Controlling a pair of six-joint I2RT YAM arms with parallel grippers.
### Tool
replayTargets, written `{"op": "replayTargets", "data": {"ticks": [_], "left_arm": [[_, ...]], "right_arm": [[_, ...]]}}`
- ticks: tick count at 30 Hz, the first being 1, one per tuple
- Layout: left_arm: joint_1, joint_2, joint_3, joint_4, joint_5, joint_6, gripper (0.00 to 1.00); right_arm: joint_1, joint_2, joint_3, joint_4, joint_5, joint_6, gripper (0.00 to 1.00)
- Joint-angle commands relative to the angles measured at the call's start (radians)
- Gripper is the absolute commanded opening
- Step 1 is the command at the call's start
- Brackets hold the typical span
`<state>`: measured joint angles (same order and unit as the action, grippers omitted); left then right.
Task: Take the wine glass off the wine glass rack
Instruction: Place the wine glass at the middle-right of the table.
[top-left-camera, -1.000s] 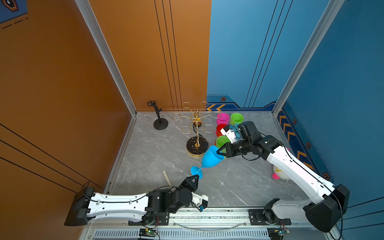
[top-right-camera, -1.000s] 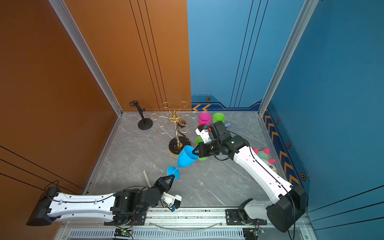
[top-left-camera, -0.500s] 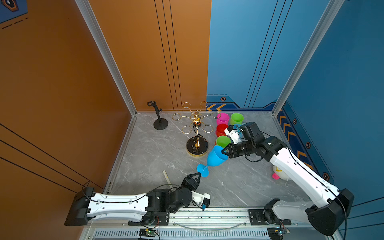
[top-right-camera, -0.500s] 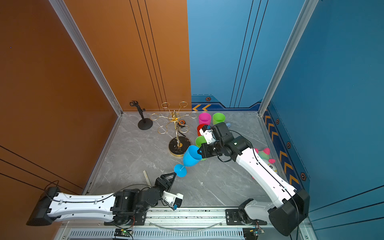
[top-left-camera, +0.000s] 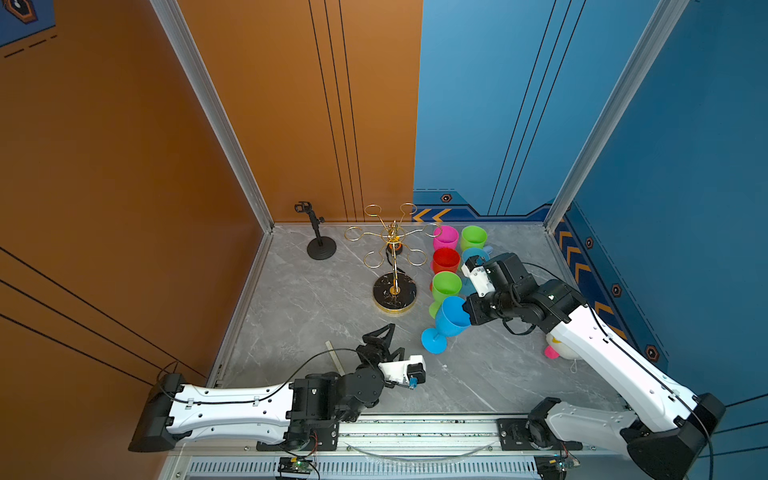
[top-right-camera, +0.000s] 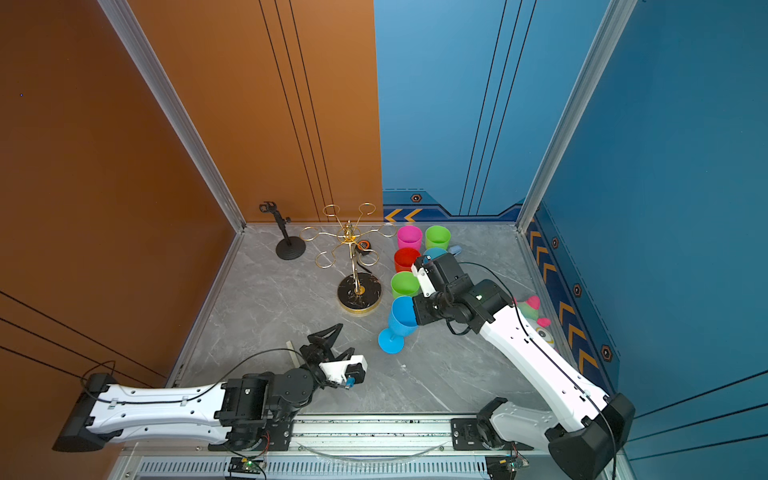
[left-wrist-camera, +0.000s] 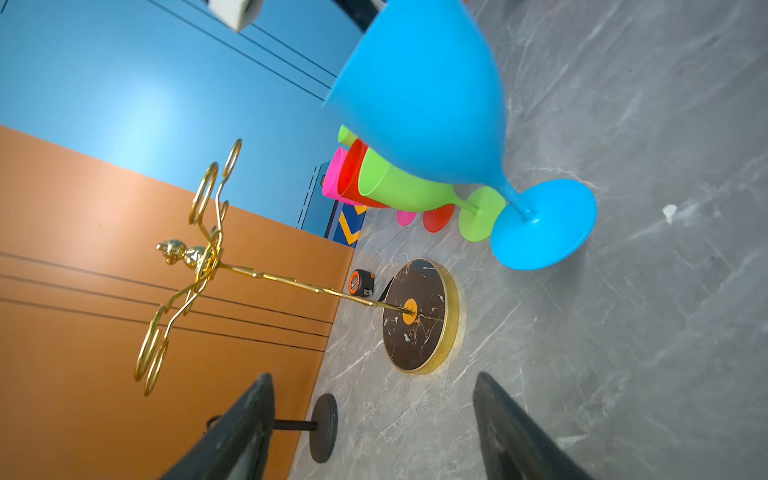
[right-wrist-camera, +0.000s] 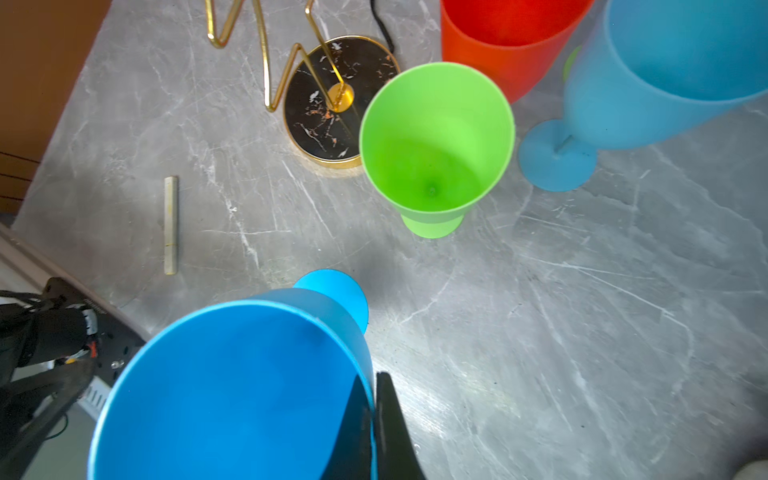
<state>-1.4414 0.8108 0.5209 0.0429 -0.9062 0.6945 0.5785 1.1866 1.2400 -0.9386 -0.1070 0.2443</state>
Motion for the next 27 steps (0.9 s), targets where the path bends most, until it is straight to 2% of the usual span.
{"op": "replayTargets", "data": {"ticks": [1,4,7,14,20,27], "left_arm": [[0.025,-0.041,0.018,0.023,-0.095,-0.187,0.79],[0.072,-0.068,0.013,-0.010,-0.106,-0.279,0.91],[0.145,-0.069,0.025,-0.074,-0.077,-0.369,0.96],[0.357,-0.032,0.101,-0.273,-0.003,-0.611,0.99],[0.509,-0.030,0.102,-0.301,0.074,-0.720,1.00],[0.660,-0.029,0.098,-0.337,0.154,-0.785,0.98]], "right_arm": [[-0.037,-0.017,-0.019,-0.066,0.102,-0.019,0.00],[-0.086,-0.017,-0.020,-0.080,0.114,-0.023,0.00],[-0.140,-0.012,-0.011,-0.081,0.109,-0.025,0.00],[-0.211,0.035,0.016,-0.081,0.167,-0.025,0.00],[-0.248,0.095,0.038,-0.060,0.230,-0.030,0.00],[-0.262,0.156,0.040,0.008,0.250,-0.030,0.00]]}}
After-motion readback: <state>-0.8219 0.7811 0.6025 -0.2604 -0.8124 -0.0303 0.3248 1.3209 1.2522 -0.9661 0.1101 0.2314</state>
